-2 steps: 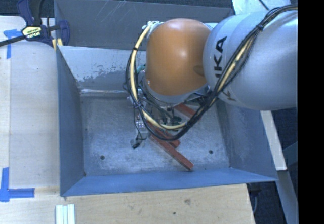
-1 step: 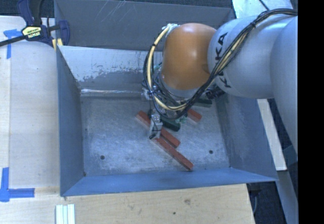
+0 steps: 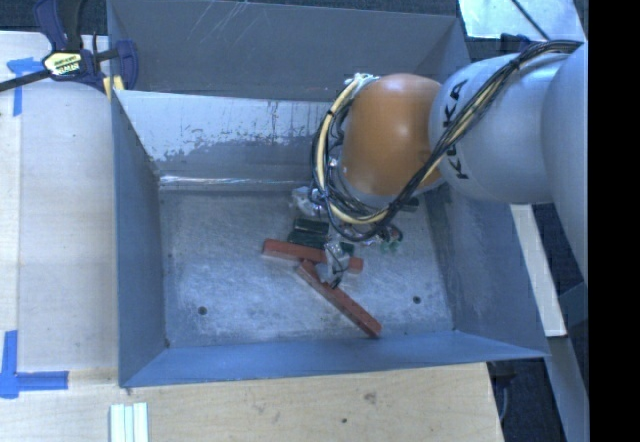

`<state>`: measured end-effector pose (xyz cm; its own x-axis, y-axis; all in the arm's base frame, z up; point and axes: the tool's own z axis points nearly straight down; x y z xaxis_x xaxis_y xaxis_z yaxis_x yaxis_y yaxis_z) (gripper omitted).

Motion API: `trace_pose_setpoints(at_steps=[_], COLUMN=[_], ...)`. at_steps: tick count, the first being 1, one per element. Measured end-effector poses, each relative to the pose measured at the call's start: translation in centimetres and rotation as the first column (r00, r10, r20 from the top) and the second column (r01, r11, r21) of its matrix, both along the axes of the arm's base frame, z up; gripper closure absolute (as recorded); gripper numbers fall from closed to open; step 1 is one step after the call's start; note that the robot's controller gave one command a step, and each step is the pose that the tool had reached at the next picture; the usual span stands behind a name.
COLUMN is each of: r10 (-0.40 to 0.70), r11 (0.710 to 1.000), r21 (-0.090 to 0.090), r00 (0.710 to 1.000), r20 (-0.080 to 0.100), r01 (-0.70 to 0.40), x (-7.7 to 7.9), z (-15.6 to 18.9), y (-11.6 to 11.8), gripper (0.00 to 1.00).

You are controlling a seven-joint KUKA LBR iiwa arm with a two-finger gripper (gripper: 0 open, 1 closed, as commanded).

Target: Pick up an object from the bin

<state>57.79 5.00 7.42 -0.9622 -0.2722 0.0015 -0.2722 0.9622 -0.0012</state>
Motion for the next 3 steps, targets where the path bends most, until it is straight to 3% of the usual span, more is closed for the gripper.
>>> trace_pose_setpoints(at_steps=[1,2,3], r10=[0.010,0.008,0.066], r11=[1.000,1.000,0.998], r21=[0.002,0.004,0.002], r00=[1.000,1.000,0.998], r20=[0.005,0.002,0.012], r01=[-0.010,-0.008,-0.066], x=[5.1,5.0,1.8], z=[-0.4,-0.3,12.8], y=[-3.2,-3.0,-1.4], gripper=[0.00,1.00,1.00])
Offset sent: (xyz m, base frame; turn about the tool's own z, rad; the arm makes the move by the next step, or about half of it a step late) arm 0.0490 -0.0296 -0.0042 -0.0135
